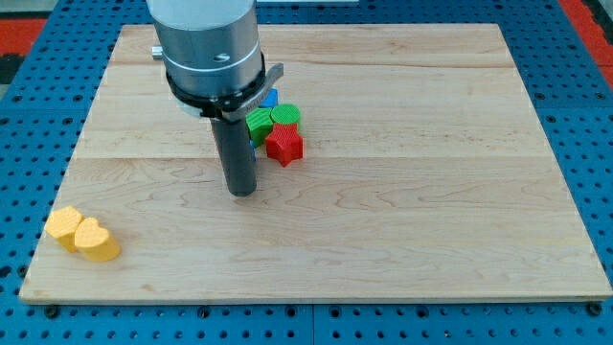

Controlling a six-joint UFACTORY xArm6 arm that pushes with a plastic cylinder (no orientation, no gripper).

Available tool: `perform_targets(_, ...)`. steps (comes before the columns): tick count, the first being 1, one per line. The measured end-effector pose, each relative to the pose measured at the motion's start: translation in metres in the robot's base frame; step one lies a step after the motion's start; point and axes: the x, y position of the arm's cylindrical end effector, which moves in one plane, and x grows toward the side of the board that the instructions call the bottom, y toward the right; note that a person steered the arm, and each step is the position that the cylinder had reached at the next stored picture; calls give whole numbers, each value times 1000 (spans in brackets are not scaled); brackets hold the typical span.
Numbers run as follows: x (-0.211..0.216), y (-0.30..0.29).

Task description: Move yellow hexagon to center left

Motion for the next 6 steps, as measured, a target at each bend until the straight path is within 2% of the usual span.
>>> perform_targets(1,-20,0)
perform_targets(2,-22,0)
perform_targets(3,43,2)
perform_targets(4,102,-25)
perform_targets(5,110,-88)
perform_targets(6,110,-114)
